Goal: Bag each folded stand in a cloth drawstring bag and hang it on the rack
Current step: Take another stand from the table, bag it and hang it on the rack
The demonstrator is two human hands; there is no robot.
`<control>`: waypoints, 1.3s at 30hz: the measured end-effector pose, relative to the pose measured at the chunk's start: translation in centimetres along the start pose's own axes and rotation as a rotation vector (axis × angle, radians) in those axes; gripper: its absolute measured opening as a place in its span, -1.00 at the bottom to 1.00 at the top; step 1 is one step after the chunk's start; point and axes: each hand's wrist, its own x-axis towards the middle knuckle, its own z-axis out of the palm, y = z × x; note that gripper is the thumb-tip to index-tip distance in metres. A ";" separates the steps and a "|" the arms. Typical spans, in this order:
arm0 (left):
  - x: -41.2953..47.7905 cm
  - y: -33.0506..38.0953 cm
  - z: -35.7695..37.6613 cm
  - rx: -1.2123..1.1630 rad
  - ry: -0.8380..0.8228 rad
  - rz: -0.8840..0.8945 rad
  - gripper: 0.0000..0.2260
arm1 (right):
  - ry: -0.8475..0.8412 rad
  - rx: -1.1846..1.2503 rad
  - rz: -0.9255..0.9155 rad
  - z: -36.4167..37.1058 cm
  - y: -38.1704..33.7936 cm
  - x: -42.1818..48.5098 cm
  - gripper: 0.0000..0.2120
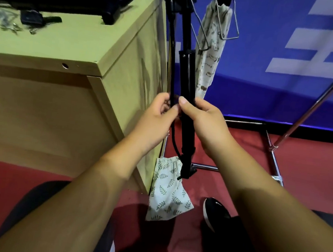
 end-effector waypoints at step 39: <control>-1.1 -5.2 -1.0 0.373 -0.299 -0.195 -0.78 | 0.076 0.210 0.026 -1.0 -1.4 1.8 -0.82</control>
